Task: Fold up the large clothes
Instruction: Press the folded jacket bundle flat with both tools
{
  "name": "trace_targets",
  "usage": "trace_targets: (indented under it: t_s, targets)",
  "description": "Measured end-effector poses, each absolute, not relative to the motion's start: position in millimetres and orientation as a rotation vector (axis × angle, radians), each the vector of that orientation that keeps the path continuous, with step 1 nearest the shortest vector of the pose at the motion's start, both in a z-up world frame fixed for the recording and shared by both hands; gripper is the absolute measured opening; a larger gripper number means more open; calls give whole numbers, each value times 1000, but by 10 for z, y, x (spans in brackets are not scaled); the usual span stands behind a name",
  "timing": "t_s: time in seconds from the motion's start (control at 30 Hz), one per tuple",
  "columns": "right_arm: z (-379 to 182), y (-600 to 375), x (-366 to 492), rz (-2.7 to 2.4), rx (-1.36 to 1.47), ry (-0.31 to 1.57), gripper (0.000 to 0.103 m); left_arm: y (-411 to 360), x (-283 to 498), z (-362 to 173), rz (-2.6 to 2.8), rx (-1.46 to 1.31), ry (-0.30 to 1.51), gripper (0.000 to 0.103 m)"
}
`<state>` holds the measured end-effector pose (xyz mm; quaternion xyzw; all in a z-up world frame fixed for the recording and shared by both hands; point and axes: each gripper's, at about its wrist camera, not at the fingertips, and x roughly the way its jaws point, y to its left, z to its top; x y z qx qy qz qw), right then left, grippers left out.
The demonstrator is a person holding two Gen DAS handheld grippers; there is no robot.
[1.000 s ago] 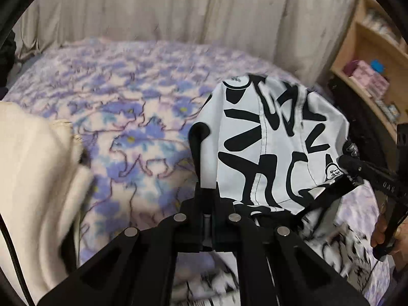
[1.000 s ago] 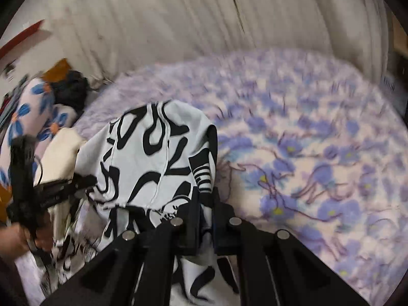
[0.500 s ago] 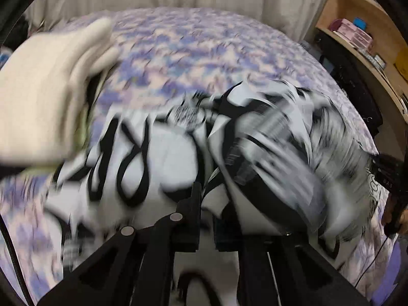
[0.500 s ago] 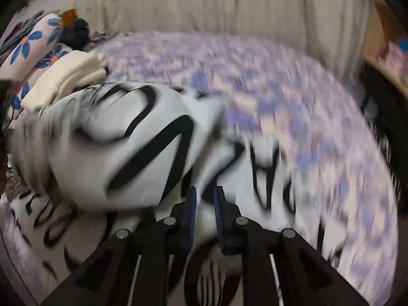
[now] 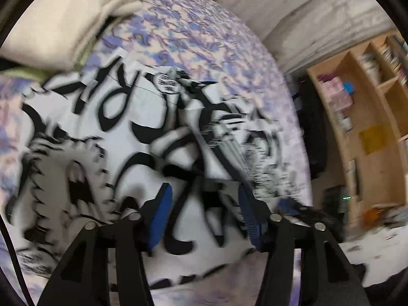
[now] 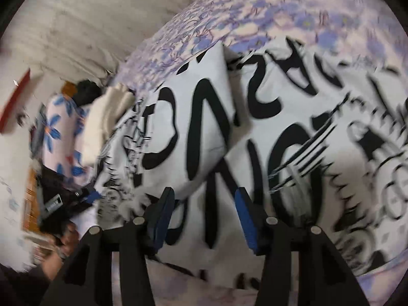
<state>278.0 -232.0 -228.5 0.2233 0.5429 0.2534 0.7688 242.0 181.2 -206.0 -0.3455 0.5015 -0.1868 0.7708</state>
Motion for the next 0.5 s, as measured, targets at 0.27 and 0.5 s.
trace_targets:
  t_s: [0.27,0.5]
  targets:
    - [-2501,-2198,2905,570,640,1170,50,1808,2403,-2119,-468,-939,1008,72]
    - [-2544,-2211,3060,539,680,1106,50,1688,2694,-2351,-432,-924,1036,38]
